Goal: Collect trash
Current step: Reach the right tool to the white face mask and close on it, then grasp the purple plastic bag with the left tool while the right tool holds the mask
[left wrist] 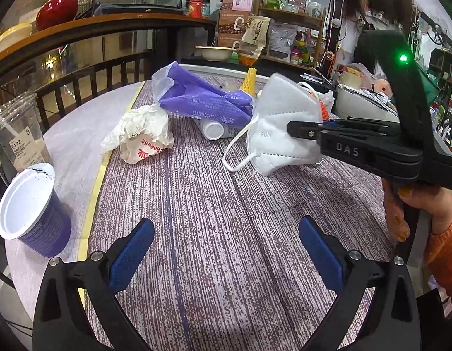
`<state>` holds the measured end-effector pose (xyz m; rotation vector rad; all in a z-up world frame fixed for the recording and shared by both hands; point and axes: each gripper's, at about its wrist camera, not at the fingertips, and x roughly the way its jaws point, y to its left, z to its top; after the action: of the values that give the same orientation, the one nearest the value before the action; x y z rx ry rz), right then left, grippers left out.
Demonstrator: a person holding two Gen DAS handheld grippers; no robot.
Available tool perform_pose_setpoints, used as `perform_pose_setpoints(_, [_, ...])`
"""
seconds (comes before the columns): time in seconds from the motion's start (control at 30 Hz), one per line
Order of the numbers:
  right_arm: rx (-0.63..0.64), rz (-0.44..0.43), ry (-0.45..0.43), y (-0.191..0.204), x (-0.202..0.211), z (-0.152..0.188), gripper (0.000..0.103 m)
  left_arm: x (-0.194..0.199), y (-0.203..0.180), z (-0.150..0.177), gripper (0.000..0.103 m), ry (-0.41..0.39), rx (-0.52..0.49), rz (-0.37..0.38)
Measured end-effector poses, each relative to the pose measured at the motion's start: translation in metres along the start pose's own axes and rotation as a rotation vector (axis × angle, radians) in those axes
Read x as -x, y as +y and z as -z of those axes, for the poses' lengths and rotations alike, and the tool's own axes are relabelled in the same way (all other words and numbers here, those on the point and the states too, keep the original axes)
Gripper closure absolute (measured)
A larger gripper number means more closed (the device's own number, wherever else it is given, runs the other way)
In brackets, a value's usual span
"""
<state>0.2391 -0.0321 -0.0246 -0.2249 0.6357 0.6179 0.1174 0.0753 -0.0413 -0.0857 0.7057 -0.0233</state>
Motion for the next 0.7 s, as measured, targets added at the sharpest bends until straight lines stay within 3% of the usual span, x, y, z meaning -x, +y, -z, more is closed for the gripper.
perform_pose_setpoints(0.2, [0.000,-0.032,-0.053,-0.005,0.026,-0.003,0.095,-0.009,0.004,-0.019,0.005,-0.003,0.013,-0.012])
perform_pose_setpoints(0.4, [0.003,-0.022,-0.099,-0.010,0.054,0.000,0.095,-0.024,0.015,-0.054,0.006,-0.015,0.096,-0.016])
perform_pose_setpoints(0.7, [0.041,0.002,-0.127,-0.005,0.082,0.020,0.095,-0.055,0.042,-0.119,0.006,-0.057,0.228,-0.080])
